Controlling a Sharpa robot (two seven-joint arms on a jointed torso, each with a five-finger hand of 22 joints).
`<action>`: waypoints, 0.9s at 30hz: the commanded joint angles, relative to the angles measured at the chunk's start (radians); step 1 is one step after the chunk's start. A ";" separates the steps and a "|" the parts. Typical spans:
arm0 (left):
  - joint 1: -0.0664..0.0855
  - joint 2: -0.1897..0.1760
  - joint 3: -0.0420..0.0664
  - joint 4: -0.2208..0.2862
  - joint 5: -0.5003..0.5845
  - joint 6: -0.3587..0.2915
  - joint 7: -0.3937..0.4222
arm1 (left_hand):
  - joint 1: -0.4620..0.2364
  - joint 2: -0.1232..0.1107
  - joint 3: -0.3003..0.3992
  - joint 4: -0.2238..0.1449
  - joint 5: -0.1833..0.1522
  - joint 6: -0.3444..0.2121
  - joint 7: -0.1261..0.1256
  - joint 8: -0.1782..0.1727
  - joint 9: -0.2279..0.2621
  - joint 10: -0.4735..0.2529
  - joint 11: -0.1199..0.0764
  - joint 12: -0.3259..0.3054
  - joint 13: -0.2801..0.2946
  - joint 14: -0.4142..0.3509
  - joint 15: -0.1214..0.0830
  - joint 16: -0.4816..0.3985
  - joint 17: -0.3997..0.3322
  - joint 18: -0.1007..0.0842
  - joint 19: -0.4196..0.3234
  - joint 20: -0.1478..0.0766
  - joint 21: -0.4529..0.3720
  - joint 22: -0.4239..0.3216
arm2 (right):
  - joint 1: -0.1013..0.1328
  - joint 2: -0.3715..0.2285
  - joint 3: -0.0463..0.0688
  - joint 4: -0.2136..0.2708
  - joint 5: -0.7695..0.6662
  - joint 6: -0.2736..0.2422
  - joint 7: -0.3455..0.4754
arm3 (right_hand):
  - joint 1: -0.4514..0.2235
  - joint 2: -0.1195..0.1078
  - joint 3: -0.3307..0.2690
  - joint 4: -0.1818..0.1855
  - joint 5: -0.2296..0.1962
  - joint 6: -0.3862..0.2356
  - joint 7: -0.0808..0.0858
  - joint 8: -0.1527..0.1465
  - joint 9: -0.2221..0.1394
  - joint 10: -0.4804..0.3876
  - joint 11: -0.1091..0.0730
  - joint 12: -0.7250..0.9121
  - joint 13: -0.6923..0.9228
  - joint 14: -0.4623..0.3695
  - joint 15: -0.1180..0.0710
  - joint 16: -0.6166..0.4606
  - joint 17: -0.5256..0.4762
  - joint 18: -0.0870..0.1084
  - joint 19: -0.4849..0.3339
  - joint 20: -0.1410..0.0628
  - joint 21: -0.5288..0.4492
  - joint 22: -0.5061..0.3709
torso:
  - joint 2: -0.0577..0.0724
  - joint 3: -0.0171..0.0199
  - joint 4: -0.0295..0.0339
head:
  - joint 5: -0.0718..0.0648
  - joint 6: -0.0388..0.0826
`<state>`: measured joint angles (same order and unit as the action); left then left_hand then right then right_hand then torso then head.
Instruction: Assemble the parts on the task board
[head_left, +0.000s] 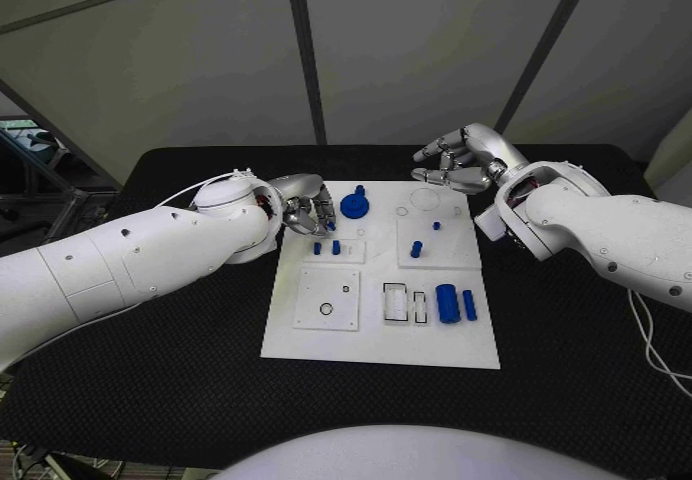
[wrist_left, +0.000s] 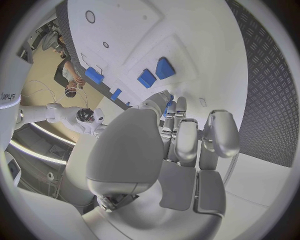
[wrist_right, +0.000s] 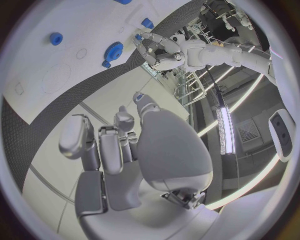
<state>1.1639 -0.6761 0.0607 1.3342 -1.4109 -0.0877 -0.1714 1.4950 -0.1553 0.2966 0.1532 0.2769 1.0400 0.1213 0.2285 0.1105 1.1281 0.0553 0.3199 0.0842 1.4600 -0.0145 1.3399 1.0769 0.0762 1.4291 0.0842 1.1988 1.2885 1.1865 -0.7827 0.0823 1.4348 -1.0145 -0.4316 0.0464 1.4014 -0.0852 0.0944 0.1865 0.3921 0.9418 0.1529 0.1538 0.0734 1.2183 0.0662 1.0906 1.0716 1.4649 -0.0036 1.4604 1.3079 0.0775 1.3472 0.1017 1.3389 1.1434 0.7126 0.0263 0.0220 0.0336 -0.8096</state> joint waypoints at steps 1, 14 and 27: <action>0.000 0.002 0.000 -0.001 0.008 0.006 -0.005 | -0.007 -0.005 0.007 -0.001 -0.006 -0.018 0.006 -0.019 -0.006 0.004 0.006 -0.008 0.001 0.000 -0.003 0.004 -0.002 0.007 0.003 -0.002 0.003 0.002 | 0.002 0.001 0.001 0.001 -0.003 0.005 0.002 | -0.005 0.003 0.002 0.006 0.004 -0.007 0.001 0.006 -0.001 0.006 -0.002 0.001 -0.001 0.060 -0.008 -0.006 0.067 0.010 0.002 -0.006 -0.004 0.001 | 0.000 -0.0001 -0.0001 | -0.001 -0.001; 0.000 0.001 0.000 -0.006 0.026 -0.003 -0.003 | -0.024 -0.025 0.019 -0.006 -0.007 -0.134 0.017 -0.115 -0.044 0.011 0.006 -0.034 0.005 -0.004 -0.002 0.003 -0.014 0.007 0.002 -0.001 0.000 0.005 | 0.002 -0.001 0.001 0.000 -0.004 0.008 -0.001 | -0.005 0.001 0.002 0.006 0.005 -0.008 0.001 0.007 -0.002 0.001 -0.002 -0.006 -0.009 0.060 -0.008 -0.007 0.065 0.010 0.001 -0.007 -0.007 -0.003 | 0.000 -0.0001 0.0001 | -0.001 -0.003; 0.000 -0.011 0.000 0.000 0.031 -0.010 0.002 | -0.027 -0.027 0.018 -0.007 -0.007 -0.144 0.020 -0.123 -0.045 0.006 0.008 -0.039 0.005 -0.005 -0.001 0.001 -0.019 0.009 -0.001 0.000 -0.007 0.001 | 0.002 -0.005 0.001 -0.005 -0.009 0.028 -0.016 | 0.003 0.002 0.012 0.006 -0.004 -0.011 0.000 0.009 -0.002 -0.115 -0.003 -0.175 -0.174 0.049 -0.010 -0.036 0.025 0.017 -0.015 -0.008 -0.031 -0.039 | -0.001 -0.0008 -0.0001 | -0.003 0.000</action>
<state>1.1629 -0.6858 0.0600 1.3305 -1.3872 -0.0895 -0.1715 1.4713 -0.1789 0.3079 0.1475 0.2733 0.9038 0.1429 0.1094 0.0660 1.1318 0.0593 0.2853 0.0877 1.4600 -0.0145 1.3399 1.0586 0.0762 1.4291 0.0841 1.1947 1.2907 1.1865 -0.7870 0.0823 1.4308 -1.0168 -0.4220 0.0392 1.4014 -0.0852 0.1014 0.1935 0.3921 0.9375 0.1558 0.1587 0.0722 1.1138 0.0633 0.9323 0.9132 1.4687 -0.0075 1.4257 1.3076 0.0775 1.3399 0.0943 1.3101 1.1067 0.7117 0.0261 0.0219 0.0310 -0.8104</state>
